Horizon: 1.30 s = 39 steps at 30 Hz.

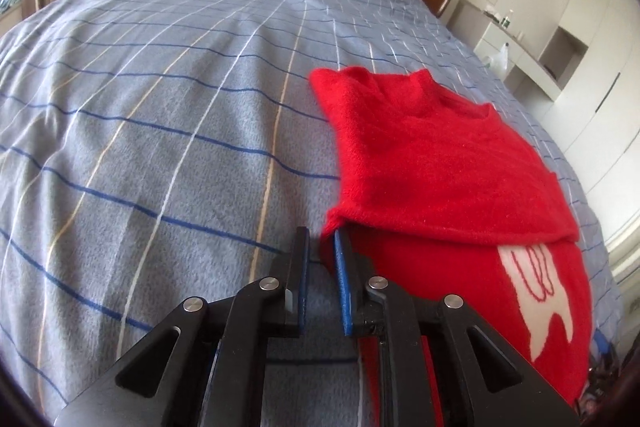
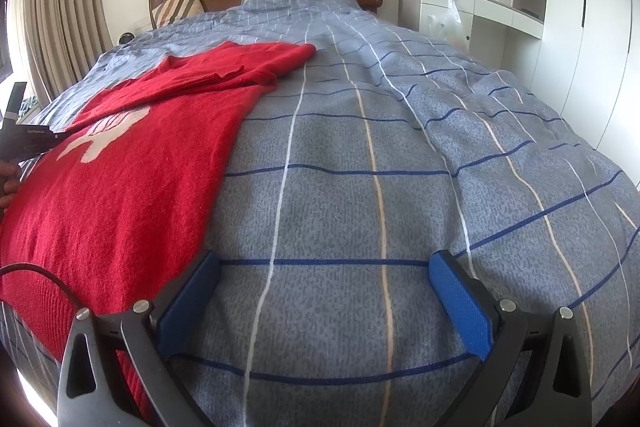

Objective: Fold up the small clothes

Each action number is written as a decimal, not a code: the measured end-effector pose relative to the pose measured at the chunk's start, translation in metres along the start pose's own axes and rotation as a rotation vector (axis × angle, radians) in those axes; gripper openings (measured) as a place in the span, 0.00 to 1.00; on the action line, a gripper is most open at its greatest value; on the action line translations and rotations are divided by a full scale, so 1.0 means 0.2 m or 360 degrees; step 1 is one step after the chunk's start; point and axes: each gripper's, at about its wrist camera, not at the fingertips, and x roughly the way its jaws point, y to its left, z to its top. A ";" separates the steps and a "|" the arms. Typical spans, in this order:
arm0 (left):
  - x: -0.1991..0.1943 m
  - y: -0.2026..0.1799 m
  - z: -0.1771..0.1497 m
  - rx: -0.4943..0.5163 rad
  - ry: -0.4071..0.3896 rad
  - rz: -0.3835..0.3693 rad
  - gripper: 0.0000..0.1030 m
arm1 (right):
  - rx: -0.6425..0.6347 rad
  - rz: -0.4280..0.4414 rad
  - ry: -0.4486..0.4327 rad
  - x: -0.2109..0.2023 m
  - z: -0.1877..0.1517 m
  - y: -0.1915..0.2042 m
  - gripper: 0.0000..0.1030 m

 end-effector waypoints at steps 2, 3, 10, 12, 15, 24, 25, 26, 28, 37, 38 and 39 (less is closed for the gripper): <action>-0.05 0.02 -0.05 -0.0023 0.0010 0.0002 0.14 | -0.0001 -0.0001 0.0000 0.00 0.00 0.00 1.00; -0.08 0.03 -0.07 -0.0029 0.0012 0.0002 0.13 | -0.0001 -0.0001 -0.0001 0.00 0.00 0.00 1.00; -0.39 0.06 -0.26 -0.0016 -0.0064 0.0122 0.67 | -0.0040 0.0011 0.0059 -0.04 0.03 -0.01 0.99; -0.49 0.06 -0.31 -0.0009 -0.0100 0.0155 0.74 | -0.0062 -0.0010 0.0049 -0.11 0.06 -0.04 0.99; -0.59 0.09 -0.37 -0.0055 -0.0084 0.0152 0.74 | -0.0159 -0.0130 -0.0087 -0.31 0.14 -0.13 0.99; -0.73 -0.04 -0.49 -0.0034 -0.0157 0.0266 0.82 | -0.0922 -0.0784 -0.0482 -0.87 0.40 -0.19 1.00; -0.71 -0.07 -0.49 -0.0020 -0.0158 0.0261 0.82 | -0.0935 -0.0706 -0.0435 -0.85 0.40 -0.16 0.99; -0.68 -0.08 -0.49 -0.0011 -0.0159 0.0262 0.82 | -0.0915 -0.0588 -0.0389 -0.82 0.37 -0.13 0.99; -0.63 -0.10 -0.50 -0.0012 -0.0165 0.0277 0.82 | -0.0783 -0.0302 -0.0297 -0.71 0.30 -0.07 0.99; -0.39 0.10 -0.31 -0.0040 -0.0251 0.0493 0.84 | -0.0227 -0.0059 -0.0126 -0.11 0.30 -0.03 0.99; -0.36 0.13 -0.29 -0.0052 -0.0244 0.0518 0.84 | -0.0210 -0.0076 -0.0120 -0.06 0.36 -0.04 0.99; -0.33 0.16 -0.26 -0.0060 -0.0233 0.0535 0.84 | -0.0193 -0.0089 -0.0107 -0.01 0.42 -0.06 0.99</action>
